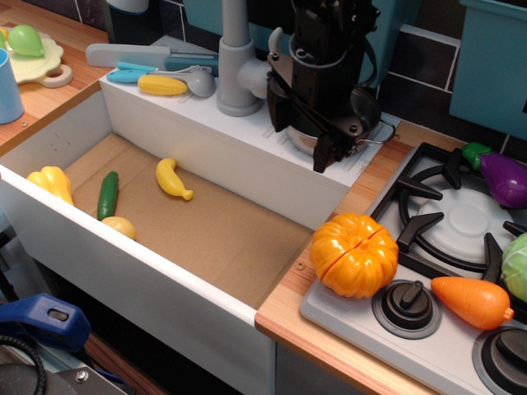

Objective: Put pot or pan in sink

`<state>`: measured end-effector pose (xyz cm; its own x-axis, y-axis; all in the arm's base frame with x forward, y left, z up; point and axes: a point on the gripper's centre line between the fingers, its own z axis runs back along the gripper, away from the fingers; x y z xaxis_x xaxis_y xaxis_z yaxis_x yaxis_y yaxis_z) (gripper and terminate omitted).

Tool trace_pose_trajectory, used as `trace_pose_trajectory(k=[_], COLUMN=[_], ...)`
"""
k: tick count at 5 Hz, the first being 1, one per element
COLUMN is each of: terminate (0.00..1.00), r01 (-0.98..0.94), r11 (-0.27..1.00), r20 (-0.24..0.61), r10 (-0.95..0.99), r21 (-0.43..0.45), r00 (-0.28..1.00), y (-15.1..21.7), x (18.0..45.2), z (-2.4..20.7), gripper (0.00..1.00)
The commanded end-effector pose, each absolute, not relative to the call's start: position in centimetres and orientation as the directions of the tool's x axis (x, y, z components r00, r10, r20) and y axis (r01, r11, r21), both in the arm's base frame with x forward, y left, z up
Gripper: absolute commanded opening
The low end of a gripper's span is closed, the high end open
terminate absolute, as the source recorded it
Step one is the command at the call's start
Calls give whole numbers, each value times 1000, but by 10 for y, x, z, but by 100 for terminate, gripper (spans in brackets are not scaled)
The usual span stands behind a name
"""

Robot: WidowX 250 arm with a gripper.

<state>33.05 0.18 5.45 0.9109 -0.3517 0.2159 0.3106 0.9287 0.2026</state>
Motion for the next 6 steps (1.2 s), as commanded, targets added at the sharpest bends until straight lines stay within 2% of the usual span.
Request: trace_pose_trajectory(k=[1,3,4,5,6], terminate=[0,0,0,0,0], r01=[351,408,412,403,391], r11=[902,884,895,898,905], r20=[320,383,408,418,416], r10=[-420,-466,-445,-438,-425], r21=[252,225,172,174,168], r00=[849,798,797,796,804], y=[4,2,4,4,5], x=[353,376,383,381,392], z=[68,54,42,33,33], gripper=[100,100,100,100,0])
